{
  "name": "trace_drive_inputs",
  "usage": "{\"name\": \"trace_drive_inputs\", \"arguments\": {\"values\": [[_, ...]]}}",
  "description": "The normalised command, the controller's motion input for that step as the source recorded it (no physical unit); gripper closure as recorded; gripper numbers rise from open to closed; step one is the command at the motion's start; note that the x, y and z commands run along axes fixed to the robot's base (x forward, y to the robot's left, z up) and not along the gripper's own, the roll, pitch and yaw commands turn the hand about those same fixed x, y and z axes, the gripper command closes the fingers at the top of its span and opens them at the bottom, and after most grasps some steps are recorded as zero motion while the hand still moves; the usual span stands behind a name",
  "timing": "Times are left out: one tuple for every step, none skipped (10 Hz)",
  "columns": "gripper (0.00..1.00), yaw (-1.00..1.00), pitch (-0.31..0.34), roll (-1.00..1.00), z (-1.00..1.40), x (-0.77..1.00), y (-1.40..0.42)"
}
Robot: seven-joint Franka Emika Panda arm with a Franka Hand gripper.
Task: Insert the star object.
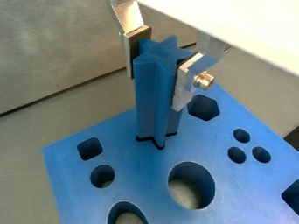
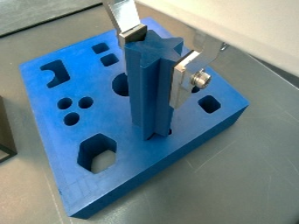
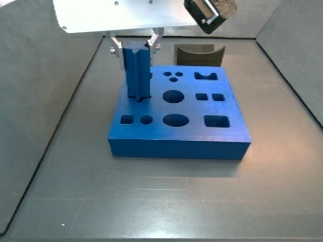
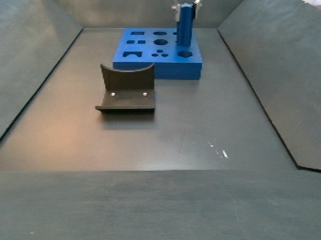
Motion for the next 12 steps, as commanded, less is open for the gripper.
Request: {"name": "trace_drive_inputs", "arguments": {"values": [[1.00, 0.00, 0.000, -0.06, -0.35, 0.02, -0.07], [1.00, 0.00, 0.000, -0.10, -0.32, 0.03, -0.11], [1.00, 0.00, 0.000, -0.11, -0.38, 0.09, -0.08], [1.00, 0.00, 0.000, -0.09, -0.45, 0.14, -0.07], [1.00, 0.00, -0.017, -0.07, -0.55, 0.11, -0.05], [1.00, 0.00, -0.044, -0.03, -0.65, 0.04, -0.07], [1.00, 0.00, 0.000, 0.00, -0.53, 0.06, -0.05], [1.00, 0.00, 0.000, 0.00, -0.44, 0.05, -0.04], [1.00, 0.00, -0.037, 0.00, -0.36, 0.00, -0.03], [1.00, 0.00, -0.043, 0.00, -0.28, 0.00, 0.00], [1.00, 0.00, -0.074, -0.04, -0.06, 0.00, 0.00], [1.00, 0.00, 0.000, 0.00, 0.00, 0.00, 0.00]]}}
